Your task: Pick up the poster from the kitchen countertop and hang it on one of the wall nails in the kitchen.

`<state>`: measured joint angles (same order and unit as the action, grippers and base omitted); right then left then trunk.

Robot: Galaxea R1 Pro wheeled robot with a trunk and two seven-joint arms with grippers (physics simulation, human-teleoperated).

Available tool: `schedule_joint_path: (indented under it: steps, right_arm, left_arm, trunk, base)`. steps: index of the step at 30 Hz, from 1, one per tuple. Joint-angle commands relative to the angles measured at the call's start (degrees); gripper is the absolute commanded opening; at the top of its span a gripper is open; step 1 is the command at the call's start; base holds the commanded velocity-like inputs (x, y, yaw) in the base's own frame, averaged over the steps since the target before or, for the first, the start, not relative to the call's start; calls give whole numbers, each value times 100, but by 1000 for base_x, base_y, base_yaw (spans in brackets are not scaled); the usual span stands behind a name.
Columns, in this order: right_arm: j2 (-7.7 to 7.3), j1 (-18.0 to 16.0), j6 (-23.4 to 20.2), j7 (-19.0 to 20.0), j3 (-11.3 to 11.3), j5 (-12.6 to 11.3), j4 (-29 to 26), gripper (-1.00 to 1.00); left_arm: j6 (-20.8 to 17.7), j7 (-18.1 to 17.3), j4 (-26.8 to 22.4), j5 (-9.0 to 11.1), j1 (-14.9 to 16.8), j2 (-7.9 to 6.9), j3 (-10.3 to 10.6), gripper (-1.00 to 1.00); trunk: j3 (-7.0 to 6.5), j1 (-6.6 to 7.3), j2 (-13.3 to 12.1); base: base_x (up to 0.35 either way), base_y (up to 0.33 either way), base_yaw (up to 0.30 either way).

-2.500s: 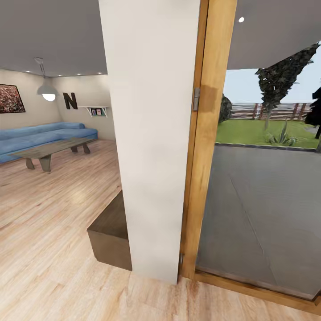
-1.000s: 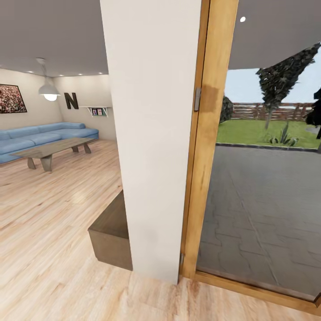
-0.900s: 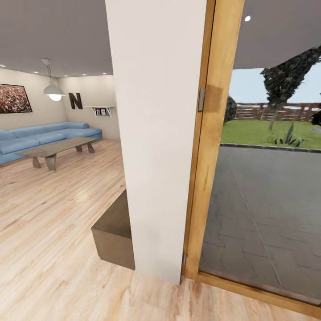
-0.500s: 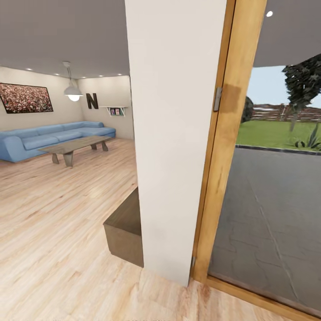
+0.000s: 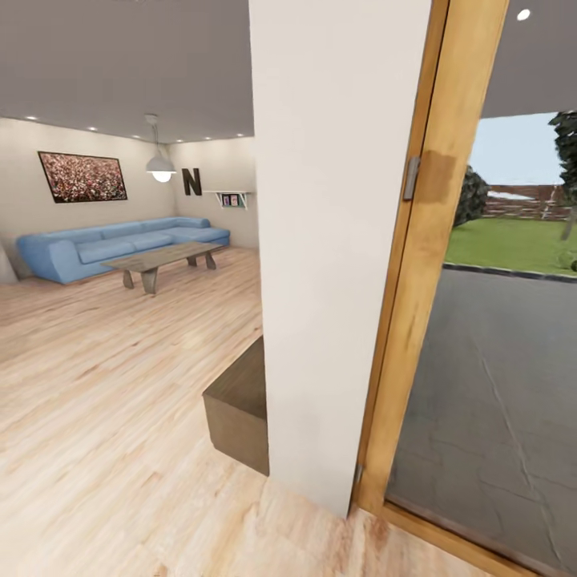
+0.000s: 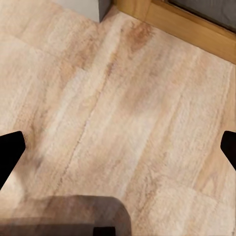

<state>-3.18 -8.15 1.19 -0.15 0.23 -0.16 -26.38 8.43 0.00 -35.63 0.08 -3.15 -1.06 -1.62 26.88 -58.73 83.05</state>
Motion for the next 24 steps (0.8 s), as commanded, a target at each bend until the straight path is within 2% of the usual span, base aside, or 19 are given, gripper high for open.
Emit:
schedule_joint_path:
  steps: [1,9,17,24]
  right_arm:
    - [0,-2,13,-2,3,-2,2,100]
    - [1,-2,13,-2,4,0,2,100]
    - [23,-2,13,-10,-3,358,8,100]
    - [31,-2,13,-11,-6,413,10,100]
  left_arm:
    - [7,2,-5,1,-2,1,-5,100]
    - [4,8,-5,1,-2,1,-5,100]
    - [8,9,-5,1,-2,1,-5,100]
    - [3,16,-5,1,-2,1,-5,100]
  trunk:
    - [5,0,3]
    - [5,0,3]
    - [5,0,3]
    - [5,0,3]
  base:
    - [0,-1,290]
    - [0,0,292]
    - [0,0,293]
    - [0,0,293]
